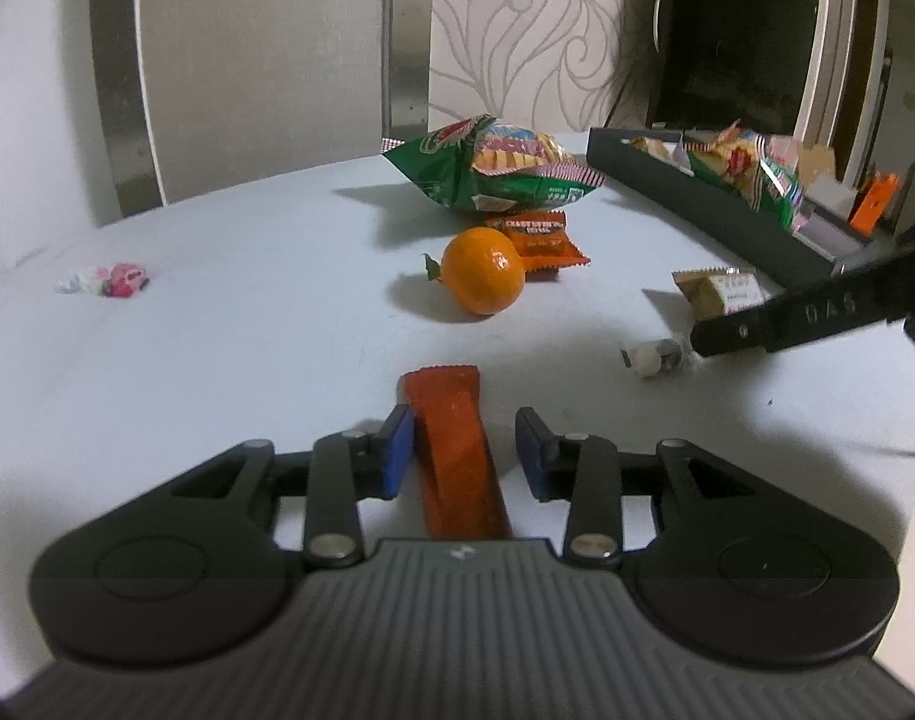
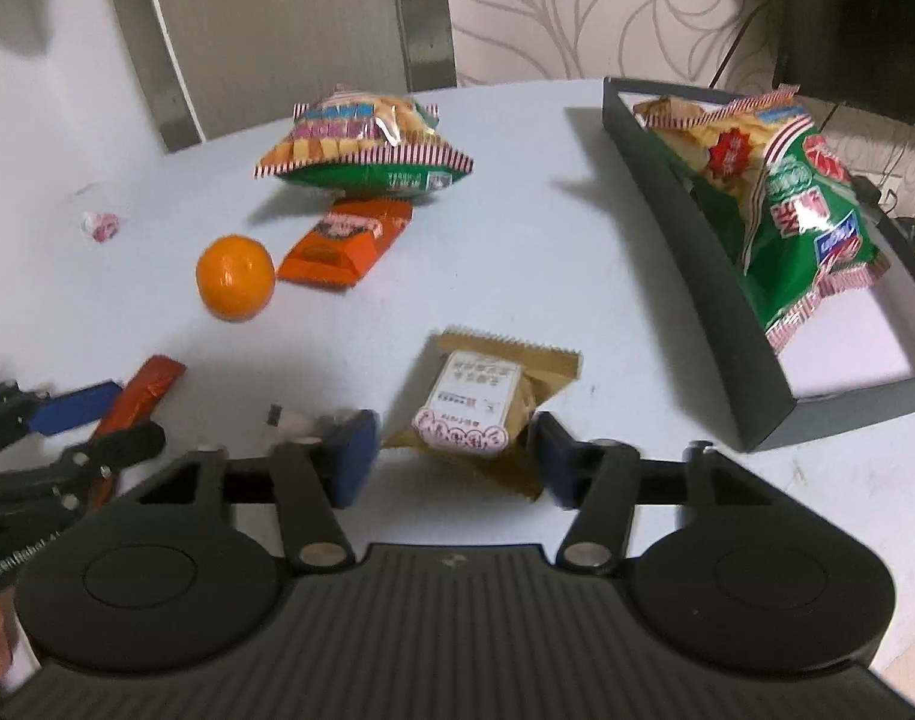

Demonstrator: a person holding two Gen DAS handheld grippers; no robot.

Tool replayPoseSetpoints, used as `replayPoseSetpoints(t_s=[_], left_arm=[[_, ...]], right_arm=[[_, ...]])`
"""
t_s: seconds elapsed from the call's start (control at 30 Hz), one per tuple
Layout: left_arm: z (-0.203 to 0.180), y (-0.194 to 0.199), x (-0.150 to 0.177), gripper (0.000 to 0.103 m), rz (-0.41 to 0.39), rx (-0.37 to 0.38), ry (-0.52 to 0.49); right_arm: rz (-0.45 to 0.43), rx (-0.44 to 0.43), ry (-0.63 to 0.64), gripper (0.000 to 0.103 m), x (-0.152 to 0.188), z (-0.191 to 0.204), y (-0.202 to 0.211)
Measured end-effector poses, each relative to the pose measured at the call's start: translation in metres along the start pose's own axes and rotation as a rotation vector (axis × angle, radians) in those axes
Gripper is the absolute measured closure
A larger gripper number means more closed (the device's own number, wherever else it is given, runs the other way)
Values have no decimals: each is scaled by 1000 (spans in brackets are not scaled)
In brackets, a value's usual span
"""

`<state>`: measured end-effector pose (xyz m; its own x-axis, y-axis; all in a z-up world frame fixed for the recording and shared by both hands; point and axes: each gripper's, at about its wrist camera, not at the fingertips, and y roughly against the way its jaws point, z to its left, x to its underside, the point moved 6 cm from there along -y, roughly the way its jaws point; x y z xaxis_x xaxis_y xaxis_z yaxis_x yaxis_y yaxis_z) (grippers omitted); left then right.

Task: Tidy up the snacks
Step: 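Grasp the orange stick snack with the left gripper while the right gripper grasps the tan pastry packet, then lift and carry both held snacks toward the black box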

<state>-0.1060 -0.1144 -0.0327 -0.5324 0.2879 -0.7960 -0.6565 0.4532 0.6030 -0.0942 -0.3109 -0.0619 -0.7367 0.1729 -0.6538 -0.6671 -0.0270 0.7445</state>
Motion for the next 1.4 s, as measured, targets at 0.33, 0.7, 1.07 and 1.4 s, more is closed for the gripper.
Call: replayPoseSetpoints(t_s=[0.33, 0.7, 1.07, 1.4], left_arm=[[6, 5, 0, 80, 17, -31, 3], [3, 11, -14, 80, 2, -99, 8], [-23, 9, -45, 80, -45, -73, -4], [-67, -7, -77, 80, -82, 4, -51]], right_arm=[[-29, -96, -13, 47, 3, -1, 18], [-44, -227, -24, 47, -1, -6, 41], [-72, -252, -24, 47, -5, -24, 59], [-123, -240, -71, 47, -14, -55, 85]])
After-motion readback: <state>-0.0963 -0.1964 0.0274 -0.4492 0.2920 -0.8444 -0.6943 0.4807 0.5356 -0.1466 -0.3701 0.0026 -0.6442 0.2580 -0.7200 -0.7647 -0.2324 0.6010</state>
